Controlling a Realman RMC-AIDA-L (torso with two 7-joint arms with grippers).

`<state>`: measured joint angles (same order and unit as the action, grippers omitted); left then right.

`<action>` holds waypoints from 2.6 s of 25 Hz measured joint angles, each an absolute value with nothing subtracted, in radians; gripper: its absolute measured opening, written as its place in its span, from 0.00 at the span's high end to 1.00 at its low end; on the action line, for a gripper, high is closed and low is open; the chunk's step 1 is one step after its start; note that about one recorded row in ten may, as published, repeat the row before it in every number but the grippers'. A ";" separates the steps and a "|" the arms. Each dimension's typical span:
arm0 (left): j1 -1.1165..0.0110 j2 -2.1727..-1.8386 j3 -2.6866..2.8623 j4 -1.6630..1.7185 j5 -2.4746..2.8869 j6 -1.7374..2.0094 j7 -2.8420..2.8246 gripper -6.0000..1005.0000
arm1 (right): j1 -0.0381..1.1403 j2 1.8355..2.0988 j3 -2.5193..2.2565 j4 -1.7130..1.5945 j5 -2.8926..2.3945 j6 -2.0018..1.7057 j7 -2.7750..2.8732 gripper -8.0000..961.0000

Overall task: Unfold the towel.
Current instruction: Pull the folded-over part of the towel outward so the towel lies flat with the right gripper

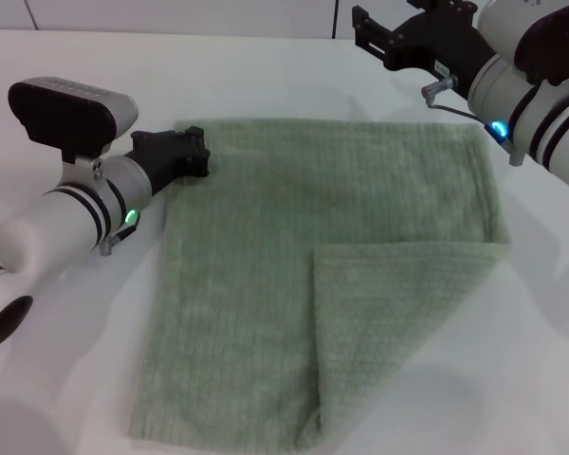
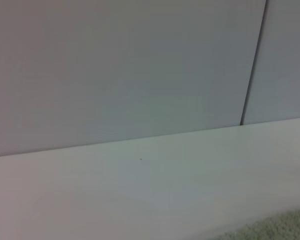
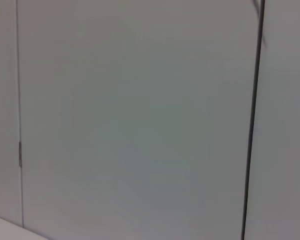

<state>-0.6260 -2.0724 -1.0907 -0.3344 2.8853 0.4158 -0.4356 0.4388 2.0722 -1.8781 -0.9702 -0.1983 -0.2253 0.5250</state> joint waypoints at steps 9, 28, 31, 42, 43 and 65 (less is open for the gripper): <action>-0.626 -2.072 -1.094 -0.334 2.885 0.416 -0.436 1.00 | 0.434 2.074 -1.873 -0.972 -0.196 -0.231 0.526 0.22; -0.627 -2.071 -1.091 -0.336 2.885 0.417 -0.434 1.00 | 0.461 2.070 -1.928 -1.164 -0.195 0.137 0.521 0.22; -0.628 -2.071 -1.091 -0.336 2.885 0.417 -0.434 1.00 | 0.472 2.069 -1.943 -1.206 -0.180 0.218 0.489 0.22; -0.629 -2.071 -1.091 -0.336 2.885 0.424 -0.436 1.00 | 0.552 2.072 -1.826 -1.248 0.271 0.477 0.055 0.22; -0.629 -2.071 -1.091 -0.336 2.885 0.424 -0.436 1.00 | 0.559 2.072 -1.814 -1.249 0.305 0.499 0.018 0.22; -0.628 -2.071 -1.091 -0.337 2.885 0.430 -0.433 1.00 | 0.744 2.074 -1.539 -1.263 0.744 1.144 -0.451 0.22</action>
<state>-0.6278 -2.0709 -1.0907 -0.3374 2.8854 0.4296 -0.4325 0.7437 2.0741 -1.5392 -1.2634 0.7445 1.1442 -0.4510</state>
